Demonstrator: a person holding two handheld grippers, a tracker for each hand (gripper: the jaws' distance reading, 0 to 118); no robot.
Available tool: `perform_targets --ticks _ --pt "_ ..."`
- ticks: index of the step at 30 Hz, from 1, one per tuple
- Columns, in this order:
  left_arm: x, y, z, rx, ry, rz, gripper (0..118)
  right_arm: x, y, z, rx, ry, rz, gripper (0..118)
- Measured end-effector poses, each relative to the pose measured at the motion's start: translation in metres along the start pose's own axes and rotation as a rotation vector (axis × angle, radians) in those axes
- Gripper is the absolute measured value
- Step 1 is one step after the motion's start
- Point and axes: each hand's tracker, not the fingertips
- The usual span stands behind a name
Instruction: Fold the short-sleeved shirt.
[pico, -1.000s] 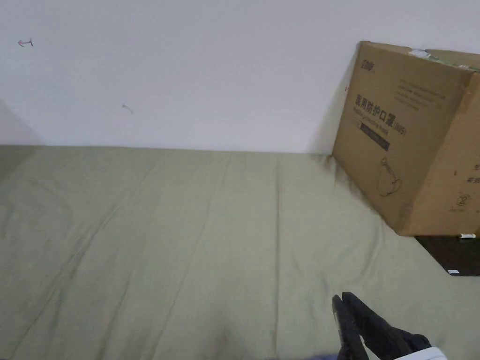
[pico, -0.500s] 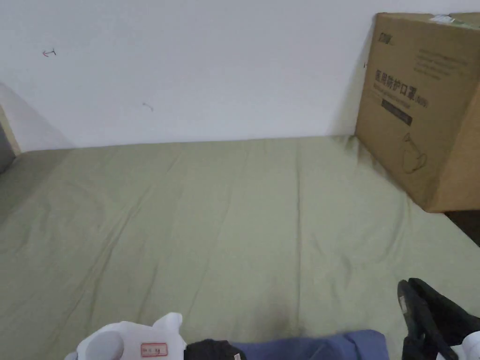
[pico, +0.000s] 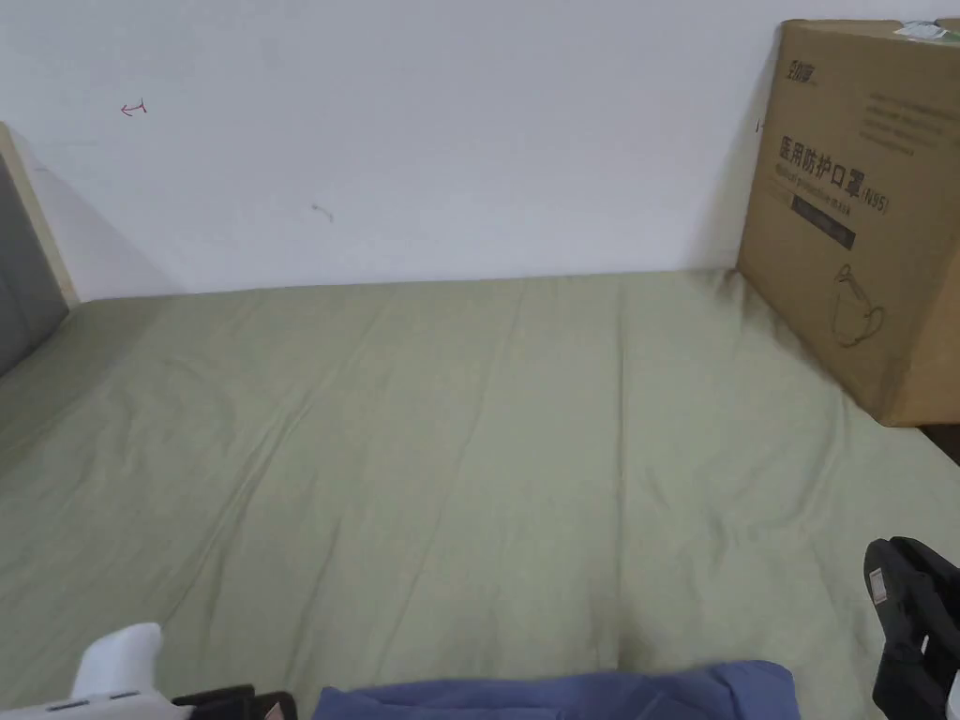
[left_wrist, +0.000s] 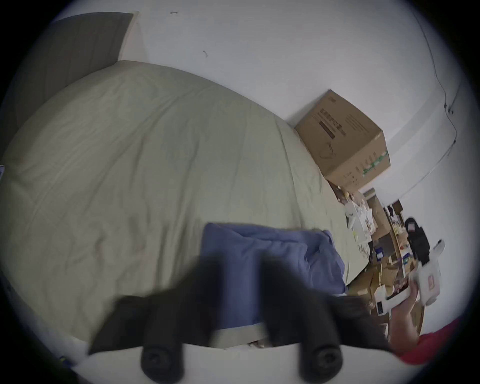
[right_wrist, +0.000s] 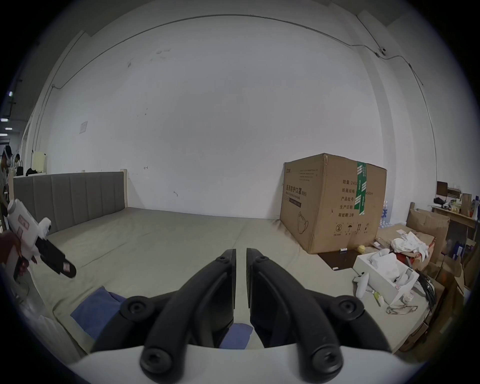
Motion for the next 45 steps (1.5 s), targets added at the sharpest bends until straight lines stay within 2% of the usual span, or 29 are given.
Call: perform_targets --ticks 4,7,9,12,14,16,19,22,25,26,27,28,30,33,38,43,45 --pt "0.031 -0.016 -0.052 -0.123 -0.097 -0.068 3 0.001 -0.003 0.001 -0.02 0.003 -0.006 9" --pt "0.066 -0.028 -0.099 -0.205 -0.146 -0.174 3 0.003 -0.006 0.004 -0.023 -0.007 -0.002 9" --pt "0.086 -0.037 -0.129 -0.262 -0.12 -0.252 3 0.007 -0.007 0.006 -0.026 -0.012 -0.014 9" --pt "0.101 -0.052 -0.164 -0.339 -0.076 -0.299 3 0.021 -0.004 0.007 -0.013 -0.037 -0.151 9" --pt "0.1 -0.058 -0.173 -0.328 -0.058 -0.256 3 0.037 0.0 0.006 0.009 0.019 -0.305 9" --pt "0.093 -0.057 -0.173 -0.304 -0.082 -0.156 2 0.046 0.003 0.001 -0.029 0.05 -0.348 9" --pt "0.085 -0.057 -0.17 -0.291 -0.106 -0.063 2 0.05 0.003 -0.004 -0.031 0.069 -0.299 10" --pt "0.084 -0.059 -0.164 -0.275 -0.125 -0.069 2 0.044 0.003 -0.008 -0.036 0.065 -0.221 10" --pt "0.084 -0.058 -0.162 -0.276 -0.151 -0.045 2 0.038 0.006 -0.009 -0.05 0.096 -0.204 9" --pt "0.084 -0.058 -0.163 -0.277 -0.155 -0.042 2 0.034 0.007 -0.009 -0.049 0.093 -0.194 8" --pt "0.085 -0.058 -0.163 -0.281 -0.152 -0.042 2 0.03 0.008 -0.007 -0.041 0.054 -0.166 0" --pt "0.086 -0.058 -0.163 -0.282 -0.149 -0.044 2 0.028 0.009 -0.005 -0.029 0.052 -0.169 0" --pt "0.086 -0.057 -0.163 -0.281 -0.153 -0.051 2 0.03 0.013 -0.005 -0.029 0.106 -0.215 0" --pt "0.085 -0.055 -0.157 -0.276 -0.182 -0.058 2 0.029 0.014 -0.006 -0.035 0.091 -0.2 0" --pt "0.049 -0.023 -0.1 -0.163 -0.414 0.091 2 0.028 0.016 -0.01 -0.069 0.076 -0.178 0" --pt "-0.029 0.013 -0.026 -0.082 -0.374 0.118 3 0.027 0.015 -0.013 -0.1 0.077 -0.213 0" --pt "-0.064 0.019 -0.014 -0.089 -0.342 0.146 7 0.025 0.013 -0.015 -0.112 0.08 -0.216 0"
